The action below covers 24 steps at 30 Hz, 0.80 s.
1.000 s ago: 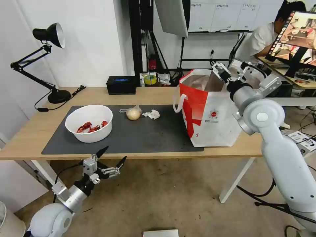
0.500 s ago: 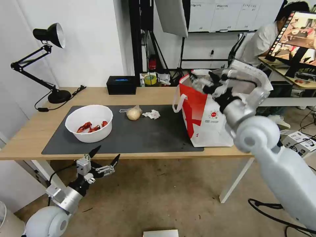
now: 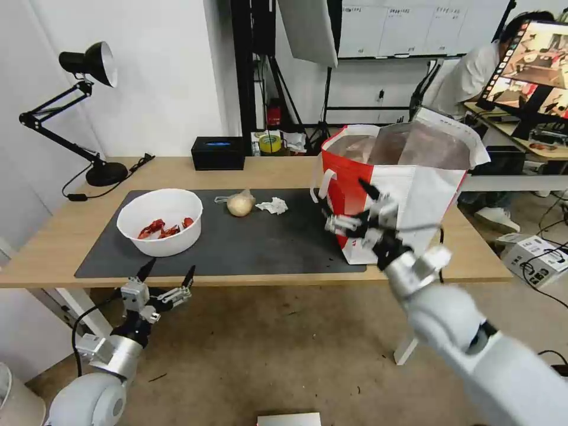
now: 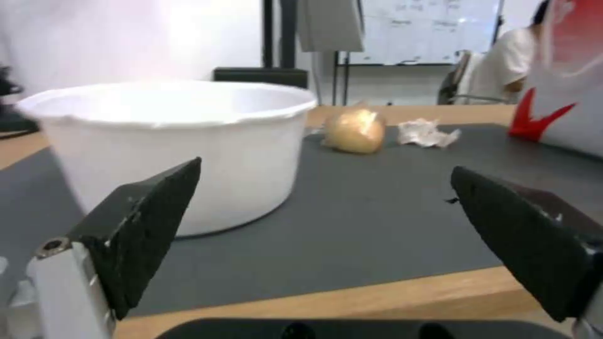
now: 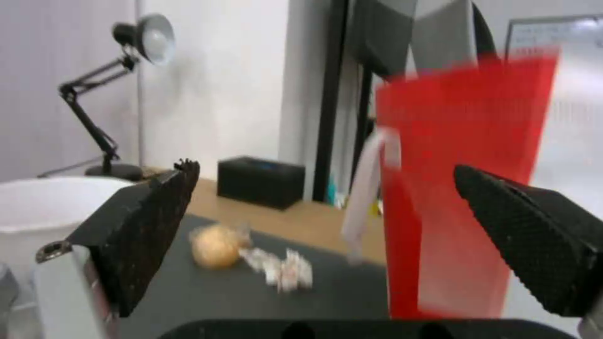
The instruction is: Pick up the trash from the table and place it into the takeout bag.
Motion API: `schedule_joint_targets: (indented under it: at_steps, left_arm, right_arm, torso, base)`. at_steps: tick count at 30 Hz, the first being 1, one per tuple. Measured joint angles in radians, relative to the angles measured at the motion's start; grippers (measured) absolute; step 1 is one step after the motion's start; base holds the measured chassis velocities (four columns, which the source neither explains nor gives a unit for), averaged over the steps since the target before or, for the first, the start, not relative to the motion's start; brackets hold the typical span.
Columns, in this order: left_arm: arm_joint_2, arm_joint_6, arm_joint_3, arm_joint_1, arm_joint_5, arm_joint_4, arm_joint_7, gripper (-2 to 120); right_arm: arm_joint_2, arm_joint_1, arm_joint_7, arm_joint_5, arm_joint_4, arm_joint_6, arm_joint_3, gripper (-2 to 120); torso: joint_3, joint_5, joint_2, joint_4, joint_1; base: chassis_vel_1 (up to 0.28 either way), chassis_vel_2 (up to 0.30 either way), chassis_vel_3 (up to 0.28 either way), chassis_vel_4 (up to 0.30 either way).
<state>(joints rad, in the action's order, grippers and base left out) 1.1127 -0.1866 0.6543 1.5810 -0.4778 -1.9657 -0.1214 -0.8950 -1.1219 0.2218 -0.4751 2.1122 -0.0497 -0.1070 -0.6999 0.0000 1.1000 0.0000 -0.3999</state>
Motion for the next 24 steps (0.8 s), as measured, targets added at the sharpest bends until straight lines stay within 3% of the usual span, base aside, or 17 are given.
schedule_joint_targets:
  at_steps: [10, 24]
  left_arm:
    - [0.028, -0.013, 0.007, 0.025, 0.034, 0.024, 0.024, 100]
    - [0.046, -0.031, 0.014, 0.055, 0.062, 0.024, 0.024, 100]
  right_arm:
    - [-0.059, -0.218, 0.083, 0.114, -0.028, -0.06, -0.017, 100]
    - [-0.137, -0.325, 0.164, 0.188, -0.067, -0.094, -0.022, 100]
  torso:
    - [0.0, -0.0002, 0.0, -0.0001, 0.0]
    - [0.0, 0.0, 0.0, 0.0, 0.0]
  base:
    - [0.0, 0.0, 0.0, 0.0]
    - [0.0, 0.0, 0.0, 0.0]
